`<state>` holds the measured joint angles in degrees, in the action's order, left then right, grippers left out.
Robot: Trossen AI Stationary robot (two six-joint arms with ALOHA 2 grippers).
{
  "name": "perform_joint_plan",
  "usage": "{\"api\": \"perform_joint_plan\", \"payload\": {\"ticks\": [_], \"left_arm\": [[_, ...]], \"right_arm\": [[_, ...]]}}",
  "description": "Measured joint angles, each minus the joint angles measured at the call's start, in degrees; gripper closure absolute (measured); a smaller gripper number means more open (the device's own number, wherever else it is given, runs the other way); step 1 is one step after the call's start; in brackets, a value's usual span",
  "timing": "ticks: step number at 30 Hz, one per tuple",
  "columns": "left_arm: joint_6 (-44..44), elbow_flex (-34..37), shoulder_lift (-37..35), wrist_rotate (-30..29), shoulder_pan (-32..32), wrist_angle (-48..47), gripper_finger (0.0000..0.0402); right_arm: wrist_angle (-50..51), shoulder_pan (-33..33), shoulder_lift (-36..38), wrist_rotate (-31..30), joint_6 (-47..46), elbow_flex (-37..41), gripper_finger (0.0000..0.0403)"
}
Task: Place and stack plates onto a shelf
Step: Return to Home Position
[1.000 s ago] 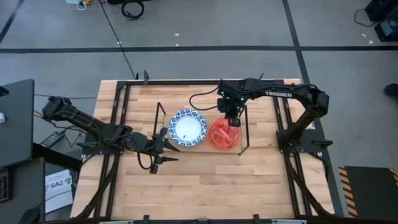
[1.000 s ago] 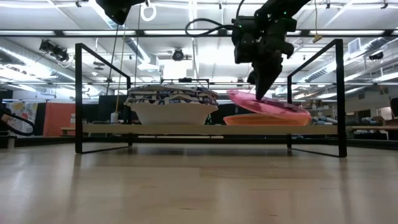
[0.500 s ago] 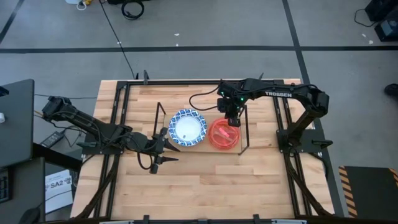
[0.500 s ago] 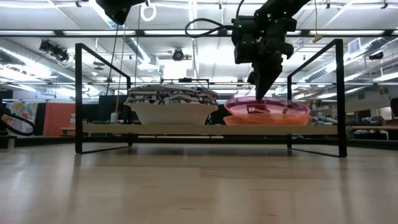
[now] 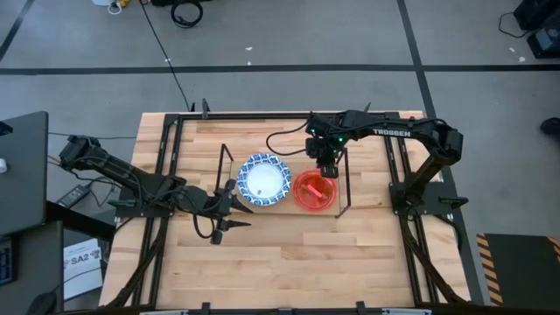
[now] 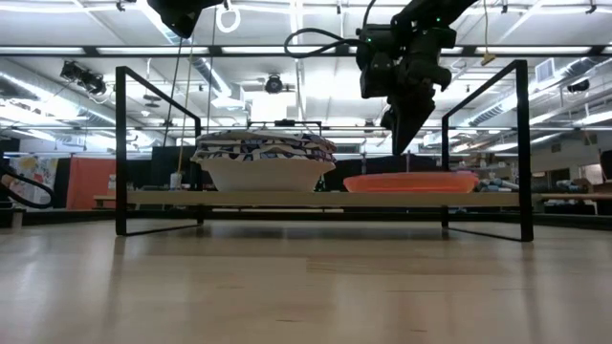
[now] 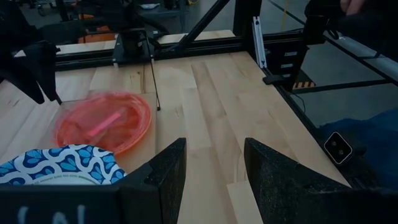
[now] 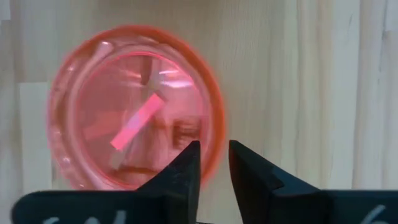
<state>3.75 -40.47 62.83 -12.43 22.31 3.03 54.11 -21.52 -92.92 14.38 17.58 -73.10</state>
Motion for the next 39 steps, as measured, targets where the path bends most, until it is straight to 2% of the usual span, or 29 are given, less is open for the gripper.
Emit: {"api": "perform_joint_plan", "payload": {"ticks": [6,11,17,23,31,39], "left_arm": [[0.0,0.0,0.0,0.0,0.0,0.0,0.0233],[0.0,0.0,0.0,0.0,0.0,0.0,0.0233],[0.0,0.0,0.0,0.0,0.0,0.0,0.0233],[-0.1,0.0,0.0,-0.5,-0.7,2.8,0.0233],[-2.4,0.0,0.0,-0.9,-6.1,9.4,0.0233],[-3.6,0.0,-3.6,-0.9,-10.2,9.1,0.0233]], "right_arm": [[0.0,0.0,0.0,-3.2,0.0,0.0,0.028],[-1.0,0.0,0.0,-4.4,0.0,0.0,0.0262],[-4.7,0.0,0.0,-4.4,0.0,0.0,0.0261],[-12.7,0.4,0.0,-4.4,-1.1,0.0,0.0261],[-19.9,1.2,0.0,-4.3,-1.0,0.0,0.0263],[-22.3,1.2,0.0,-4.3,-0.9,0.0,0.0263]]}}
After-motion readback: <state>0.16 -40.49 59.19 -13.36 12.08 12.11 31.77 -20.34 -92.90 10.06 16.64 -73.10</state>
